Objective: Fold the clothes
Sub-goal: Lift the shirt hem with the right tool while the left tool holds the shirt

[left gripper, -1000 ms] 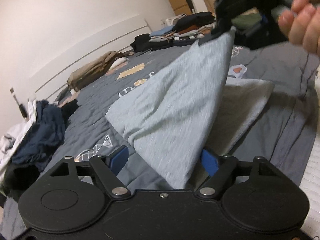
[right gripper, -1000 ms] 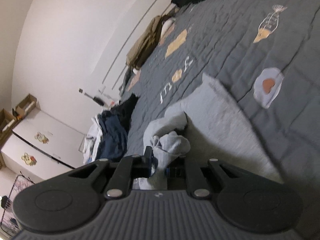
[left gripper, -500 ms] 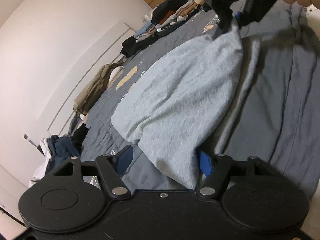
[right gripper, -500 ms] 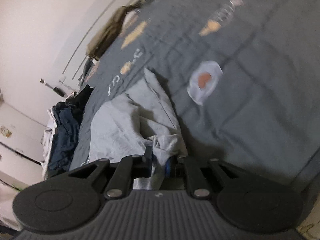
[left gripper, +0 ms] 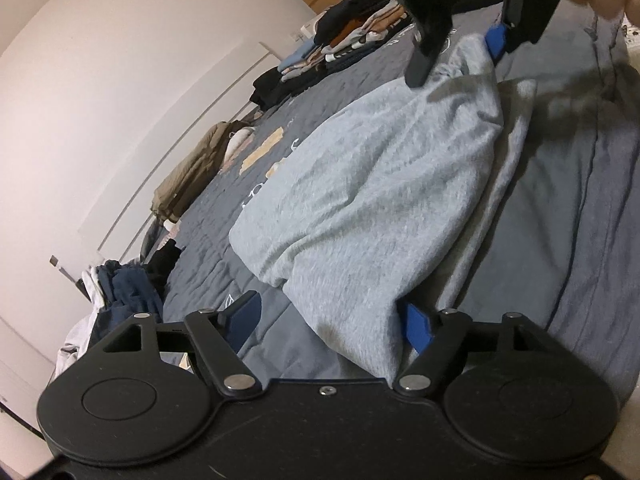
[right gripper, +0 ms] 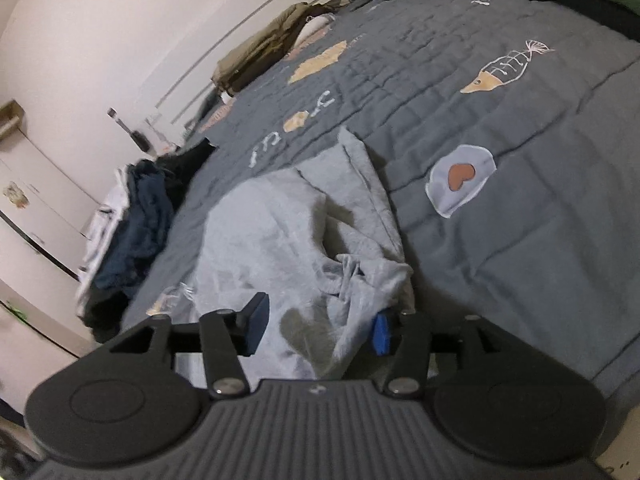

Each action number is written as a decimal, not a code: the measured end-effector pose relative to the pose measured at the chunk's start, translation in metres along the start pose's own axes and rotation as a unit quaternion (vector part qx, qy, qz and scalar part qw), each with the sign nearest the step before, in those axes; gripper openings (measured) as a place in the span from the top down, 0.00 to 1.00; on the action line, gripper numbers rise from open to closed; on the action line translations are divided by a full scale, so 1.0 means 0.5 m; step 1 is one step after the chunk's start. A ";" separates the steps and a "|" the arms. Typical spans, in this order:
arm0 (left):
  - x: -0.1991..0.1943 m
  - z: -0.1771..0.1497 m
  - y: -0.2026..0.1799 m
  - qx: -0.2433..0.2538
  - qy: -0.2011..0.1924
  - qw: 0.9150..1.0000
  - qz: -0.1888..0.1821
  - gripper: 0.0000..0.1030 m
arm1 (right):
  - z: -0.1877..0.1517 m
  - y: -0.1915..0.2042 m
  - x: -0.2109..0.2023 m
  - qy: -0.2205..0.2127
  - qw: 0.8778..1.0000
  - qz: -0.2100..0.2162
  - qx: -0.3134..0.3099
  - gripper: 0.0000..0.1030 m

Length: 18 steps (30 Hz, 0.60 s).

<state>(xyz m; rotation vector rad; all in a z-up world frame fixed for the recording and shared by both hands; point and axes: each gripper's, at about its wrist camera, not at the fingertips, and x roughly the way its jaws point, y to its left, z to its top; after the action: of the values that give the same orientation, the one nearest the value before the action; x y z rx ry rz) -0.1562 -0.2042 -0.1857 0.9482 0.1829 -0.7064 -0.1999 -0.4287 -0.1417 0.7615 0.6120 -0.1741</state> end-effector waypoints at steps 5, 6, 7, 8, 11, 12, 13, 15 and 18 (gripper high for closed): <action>-0.006 -0.001 -0.003 0.010 -0.002 1.000 -0.002 0.29 | -0.008 -0.004 0.004 -0.008 1.000 -0.011 0.004 0.85; -0.007 -0.001 -0.003 0.010 -0.002 1.000 -0.003 0.30 | -0.007 -0.009 -0.001 -0.013 1.000 -0.004 0.017 0.89; -0.009 -0.001 -0.002 0.011 -0.002 1.000 -0.005 0.33 | -0.002 -0.014 -0.011 -0.021 0.999 0.006 0.035 0.89; -0.011 -0.001 -0.001 0.014 -0.002 1.000 -0.012 0.44 | 0.003 -0.016 -0.022 -0.028 0.998 0.014 0.046 0.90; -0.018 0.000 -0.002 0.034 0.009 0.999 -0.025 0.74 | 0.013 -0.015 -0.044 -0.027 0.998 0.022 0.057 0.91; -0.021 0.000 -0.003 0.043 0.014 0.999 -0.020 0.78 | 0.013 -0.013 -0.046 -0.018 0.998 0.025 0.057 0.91; -0.020 -0.001 -0.003 0.049 0.019 0.999 -0.014 0.79 | 0.010 -0.011 -0.043 -0.009 0.998 0.023 0.055 0.91; -0.018 -0.004 -0.002 0.059 0.029 0.998 -0.004 0.75 | 0.003 -0.009 -0.031 0.005 0.999 0.011 0.044 0.91; -0.013 -0.008 -0.013 0.062 0.032 0.998 -0.004 0.69 | -0.011 -0.014 -0.005 0.020 0.999 -0.017 0.033 0.90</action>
<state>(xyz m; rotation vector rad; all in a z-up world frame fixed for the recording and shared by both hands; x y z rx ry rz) -0.1646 -0.2004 -0.1899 1.0892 0.2014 -0.7021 -0.2069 -0.4302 -0.1475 0.8209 0.6606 -0.2108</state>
